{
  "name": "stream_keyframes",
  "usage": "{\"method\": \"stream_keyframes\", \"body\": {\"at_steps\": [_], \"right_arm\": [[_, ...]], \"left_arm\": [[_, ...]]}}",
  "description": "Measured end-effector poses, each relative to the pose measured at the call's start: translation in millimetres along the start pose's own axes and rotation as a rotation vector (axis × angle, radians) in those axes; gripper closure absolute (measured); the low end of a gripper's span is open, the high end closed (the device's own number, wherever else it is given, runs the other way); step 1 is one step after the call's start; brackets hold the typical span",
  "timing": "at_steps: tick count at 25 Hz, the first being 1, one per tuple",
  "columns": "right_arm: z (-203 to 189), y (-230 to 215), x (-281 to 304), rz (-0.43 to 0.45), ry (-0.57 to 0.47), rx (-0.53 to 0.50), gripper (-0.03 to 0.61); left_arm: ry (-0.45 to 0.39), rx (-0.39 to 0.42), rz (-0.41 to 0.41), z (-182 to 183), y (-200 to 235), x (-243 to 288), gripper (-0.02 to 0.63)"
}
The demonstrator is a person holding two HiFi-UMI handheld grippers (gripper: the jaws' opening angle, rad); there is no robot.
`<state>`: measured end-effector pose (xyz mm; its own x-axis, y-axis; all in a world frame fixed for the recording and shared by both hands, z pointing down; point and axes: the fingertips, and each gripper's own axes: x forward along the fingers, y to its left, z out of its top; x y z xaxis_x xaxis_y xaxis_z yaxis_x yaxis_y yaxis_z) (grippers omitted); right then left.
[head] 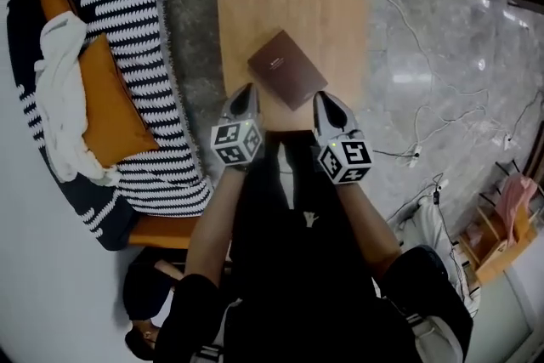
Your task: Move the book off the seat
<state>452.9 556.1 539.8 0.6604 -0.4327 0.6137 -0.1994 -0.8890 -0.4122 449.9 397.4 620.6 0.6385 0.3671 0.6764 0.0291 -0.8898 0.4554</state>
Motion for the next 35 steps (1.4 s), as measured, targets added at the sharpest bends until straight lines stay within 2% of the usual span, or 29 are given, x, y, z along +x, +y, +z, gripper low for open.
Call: {"method": "stream_keyframes", "body": {"at_steps": [8,14,21,28,31,35], "right_arm": [[52.0,25.9,-44.7,0.039,-0.064,-0.035,0.571],[85.5,52.0,-80.6,0.087,-0.105,-0.043,0.571],[126.0,73.6,-106.5,0.128,-0.179,-0.085,0.571],[156.5,91.1,-134.2,0.155,-0.245,-0.149,0.571],[174.0,99.8,-147.5,0.174,-0.293,-0.175,0.571],[182.5,111.8,-166.7,0.197,-0.338,-0.184,0.571]], "left_arm": [[-0.114,0.099,-0.014,68.9,-57.0,-68.4,0.607],[-0.181,0.145,-0.032,99.8,-100.9,-120.8,0.607],[-0.297,0.210,-0.044,144.0,-134.5,-163.1,0.607],[-0.419,0.340,-0.054,178.0,-179.1,-207.4,0.607],[-0.466,0.350,-0.067,191.5,-192.5,-221.9,0.607],[-0.506,0.318,-0.068,192.0,-194.4,-237.8,0.607]]}}
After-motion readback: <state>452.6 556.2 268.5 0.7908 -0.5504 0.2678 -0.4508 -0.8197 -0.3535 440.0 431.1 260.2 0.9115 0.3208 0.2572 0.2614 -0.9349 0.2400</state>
